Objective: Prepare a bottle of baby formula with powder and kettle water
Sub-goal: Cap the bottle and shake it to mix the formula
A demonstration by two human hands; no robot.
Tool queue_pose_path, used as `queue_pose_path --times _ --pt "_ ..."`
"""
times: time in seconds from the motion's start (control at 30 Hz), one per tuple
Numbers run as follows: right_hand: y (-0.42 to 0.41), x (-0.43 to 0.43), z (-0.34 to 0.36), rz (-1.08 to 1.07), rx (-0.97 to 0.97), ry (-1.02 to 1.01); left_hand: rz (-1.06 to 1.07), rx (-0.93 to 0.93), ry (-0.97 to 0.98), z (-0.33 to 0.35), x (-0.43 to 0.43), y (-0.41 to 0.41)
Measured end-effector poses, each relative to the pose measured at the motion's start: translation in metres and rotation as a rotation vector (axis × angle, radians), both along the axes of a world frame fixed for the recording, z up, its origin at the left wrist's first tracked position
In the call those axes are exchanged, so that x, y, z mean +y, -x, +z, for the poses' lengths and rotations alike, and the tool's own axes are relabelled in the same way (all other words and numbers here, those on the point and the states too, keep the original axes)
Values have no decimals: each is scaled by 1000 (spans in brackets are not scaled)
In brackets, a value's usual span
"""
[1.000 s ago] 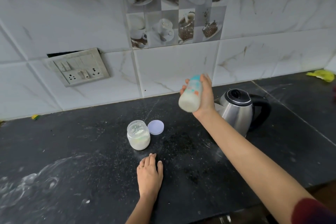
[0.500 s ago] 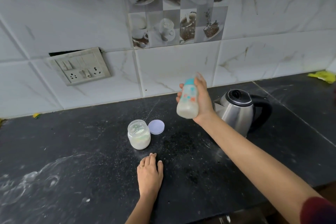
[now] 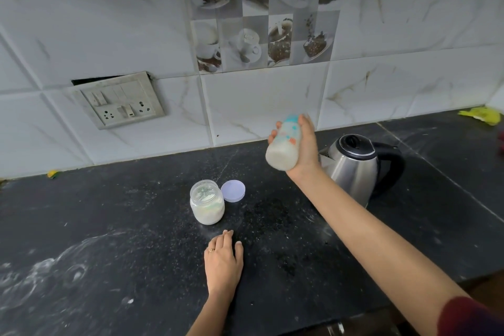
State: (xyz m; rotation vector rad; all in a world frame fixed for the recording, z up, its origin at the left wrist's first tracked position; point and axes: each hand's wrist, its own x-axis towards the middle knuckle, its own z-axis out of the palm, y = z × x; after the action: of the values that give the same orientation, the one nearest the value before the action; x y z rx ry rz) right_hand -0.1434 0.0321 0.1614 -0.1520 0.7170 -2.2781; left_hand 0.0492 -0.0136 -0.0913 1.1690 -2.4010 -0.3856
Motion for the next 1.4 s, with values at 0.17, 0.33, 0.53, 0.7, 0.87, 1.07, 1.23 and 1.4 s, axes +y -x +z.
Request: queue_pose_path --times 0.17,0.33,0.53,0.7,0.87,1.07,1.23,1.4 --pt "-1 -5 -2 1 11 -64 5 -11 -23 -1 -1 0" --pt "1 0 -6 31 50 -47 3 -4 -13 -1 -1 0" --pt "10 -5 5 -85 -57 -31 -2 2 7 -1 -1 2" --pt "-5 0 -13 38 57 -57 -2 1 27 -4 -3 2" --pt "7 -2 0 -56 -55 -19 1 1 14 -4 -2 1" --pt "10 4 2 -46 14 -27 8 3 -3 -3 -2 1" --pt "8 11 -3 22 96 -41 3 13 17 -4 -2 1" --pt "12 4 8 -90 -11 25 -7 19 24 -3 -2 2"
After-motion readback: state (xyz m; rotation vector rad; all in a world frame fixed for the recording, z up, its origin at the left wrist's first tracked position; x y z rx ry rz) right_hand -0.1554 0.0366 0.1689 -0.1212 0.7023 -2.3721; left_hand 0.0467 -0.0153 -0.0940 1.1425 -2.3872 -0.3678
